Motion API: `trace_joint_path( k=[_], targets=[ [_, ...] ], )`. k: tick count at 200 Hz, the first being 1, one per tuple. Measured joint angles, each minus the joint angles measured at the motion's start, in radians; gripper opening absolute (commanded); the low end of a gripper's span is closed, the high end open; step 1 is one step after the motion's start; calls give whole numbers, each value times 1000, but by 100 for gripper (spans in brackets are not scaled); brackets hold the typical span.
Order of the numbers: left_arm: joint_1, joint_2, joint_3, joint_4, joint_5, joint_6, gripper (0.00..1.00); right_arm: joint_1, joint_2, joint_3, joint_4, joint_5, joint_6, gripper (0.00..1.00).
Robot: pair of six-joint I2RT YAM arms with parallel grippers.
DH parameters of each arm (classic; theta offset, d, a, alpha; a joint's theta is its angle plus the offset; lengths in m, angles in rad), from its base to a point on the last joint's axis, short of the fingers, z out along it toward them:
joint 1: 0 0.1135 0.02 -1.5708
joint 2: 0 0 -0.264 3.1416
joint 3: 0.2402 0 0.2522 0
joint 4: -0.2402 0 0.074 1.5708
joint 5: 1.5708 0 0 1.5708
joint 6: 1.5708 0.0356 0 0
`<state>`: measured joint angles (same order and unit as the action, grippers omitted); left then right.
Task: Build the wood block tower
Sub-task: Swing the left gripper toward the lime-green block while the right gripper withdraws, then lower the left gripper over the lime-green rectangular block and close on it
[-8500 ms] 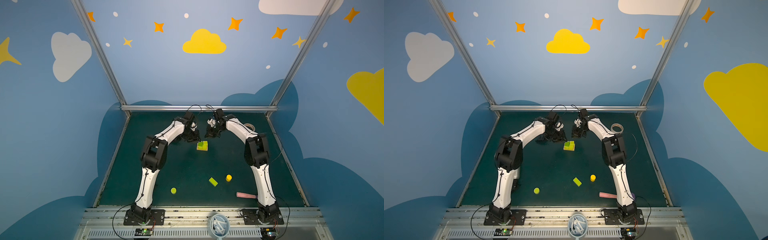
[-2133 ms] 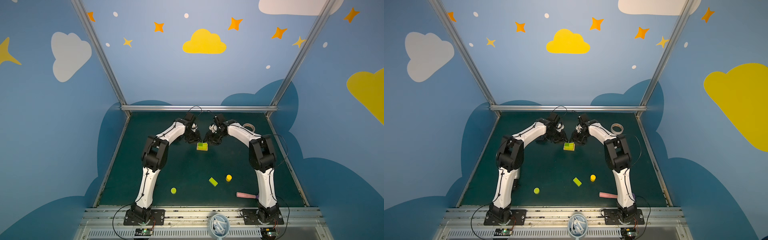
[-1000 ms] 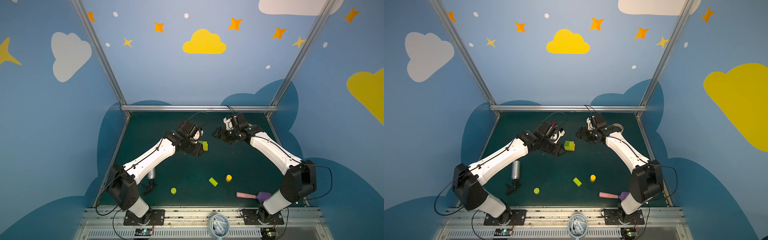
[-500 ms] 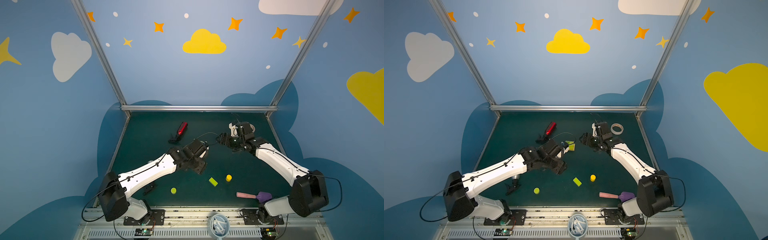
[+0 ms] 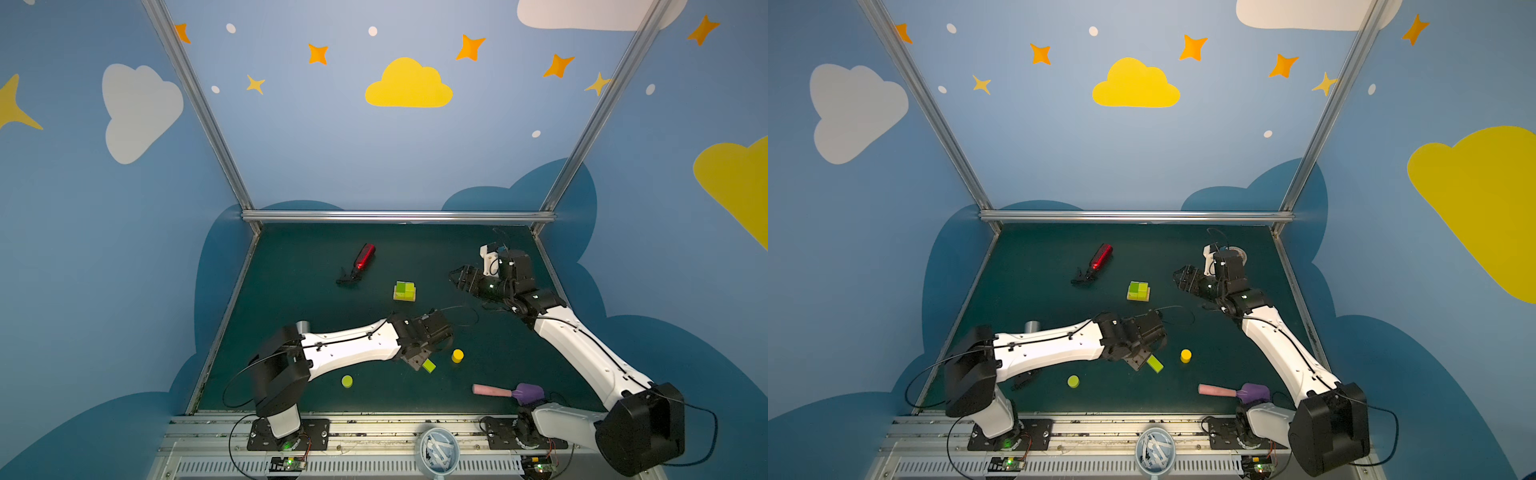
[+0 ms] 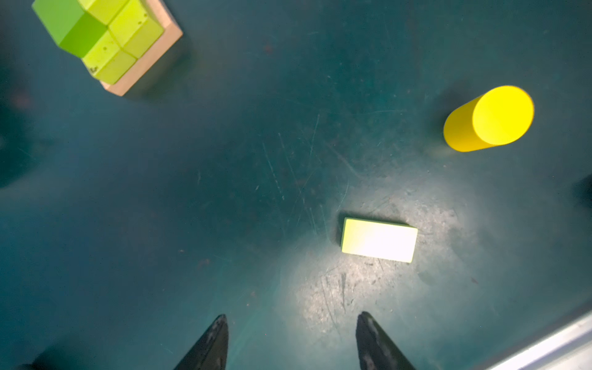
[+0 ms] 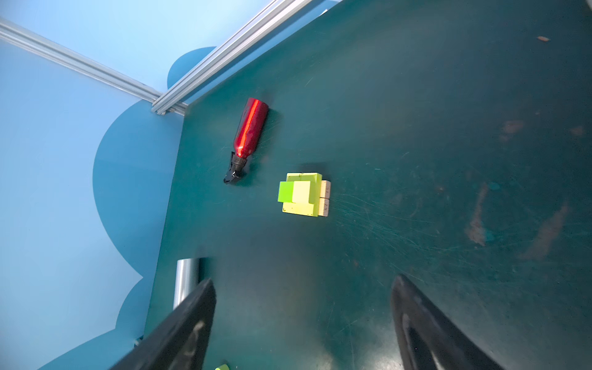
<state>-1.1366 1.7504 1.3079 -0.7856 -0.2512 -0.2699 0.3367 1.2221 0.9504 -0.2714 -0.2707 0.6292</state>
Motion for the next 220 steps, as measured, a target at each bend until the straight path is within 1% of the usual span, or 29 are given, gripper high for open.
trace_joint_path(
  k=[13,23,40,82,117,164,220],
  targets=[
    [-18,32,18,-11,-24,-2,65,-15,-6,-9,5,-7,2,84],
    [-30,52,25,-12,-35,-4,68,-26,-8,-15,6,-13,3,84],
    [-43,74,31,-19,-48,-12,69,-41,-11,-25,13,-26,7,84],
    [-48,91,34,-3,-37,-26,75,-61,-12,-40,26,-46,18,84],
    [-47,91,19,60,18,-24,80,-76,-33,-56,34,-64,22,84],
    [-40,94,15,82,101,5,80,-94,-60,-63,37,-75,21,84],
    [-2,117,16,108,219,66,80,-115,-71,-77,41,-84,22,84]
  ],
)
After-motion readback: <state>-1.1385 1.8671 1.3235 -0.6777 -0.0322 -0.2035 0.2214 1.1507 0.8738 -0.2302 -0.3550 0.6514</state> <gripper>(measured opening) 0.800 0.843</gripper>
